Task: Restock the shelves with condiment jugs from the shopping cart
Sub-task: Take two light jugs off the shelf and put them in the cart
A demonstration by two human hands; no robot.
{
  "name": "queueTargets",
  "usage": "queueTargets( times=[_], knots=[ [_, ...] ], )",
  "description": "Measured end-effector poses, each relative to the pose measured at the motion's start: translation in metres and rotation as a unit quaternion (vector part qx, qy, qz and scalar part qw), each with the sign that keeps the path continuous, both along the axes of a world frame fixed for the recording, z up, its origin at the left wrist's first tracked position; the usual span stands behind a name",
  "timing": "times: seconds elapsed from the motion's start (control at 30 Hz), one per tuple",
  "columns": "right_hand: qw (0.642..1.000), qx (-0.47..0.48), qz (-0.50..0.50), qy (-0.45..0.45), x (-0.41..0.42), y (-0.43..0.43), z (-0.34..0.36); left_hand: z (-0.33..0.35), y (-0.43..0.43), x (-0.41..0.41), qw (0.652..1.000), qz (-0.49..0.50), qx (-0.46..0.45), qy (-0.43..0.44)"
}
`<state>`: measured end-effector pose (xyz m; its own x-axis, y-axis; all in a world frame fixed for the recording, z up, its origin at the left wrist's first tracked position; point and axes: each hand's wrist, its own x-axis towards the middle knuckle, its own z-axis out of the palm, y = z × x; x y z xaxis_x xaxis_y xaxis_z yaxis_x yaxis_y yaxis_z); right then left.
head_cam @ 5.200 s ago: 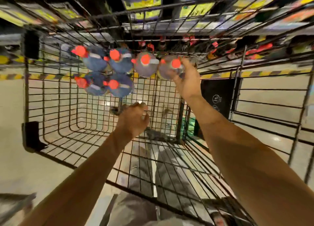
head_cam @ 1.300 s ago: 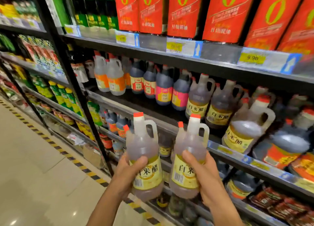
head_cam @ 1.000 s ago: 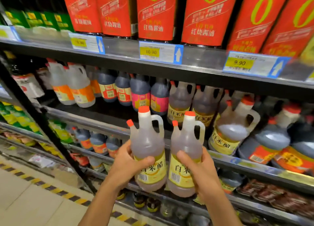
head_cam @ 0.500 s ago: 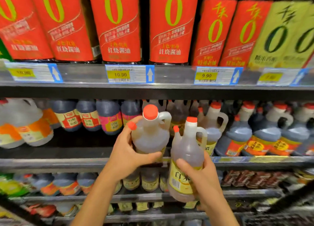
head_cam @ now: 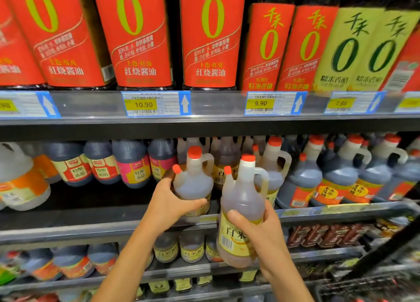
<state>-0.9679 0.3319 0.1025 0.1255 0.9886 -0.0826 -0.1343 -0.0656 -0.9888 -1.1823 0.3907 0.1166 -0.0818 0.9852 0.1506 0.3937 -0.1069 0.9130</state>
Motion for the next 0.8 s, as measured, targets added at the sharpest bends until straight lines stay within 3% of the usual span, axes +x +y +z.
queueTargets(
  times=[0.6, 0.7, 0.8],
  knots=[
    [0.997, 0.055, -0.018, -0.043, -0.006, 0.000, 0.005, -0.010, 0.006, -0.001, 0.999, 0.009, -0.035, -0.016],
    [0.994, 0.082, -0.026, -0.064, -0.007, -0.002, 0.008, -0.018, 0.000, -0.008, 0.996, 0.013, -0.043, 0.077],
    [0.989, 0.115, -0.028, -0.091, -0.008, -0.006, 0.014, -0.029, -0.007, -0.022, 0.968, 0.003, -0.002, 0.253]
  ],
)
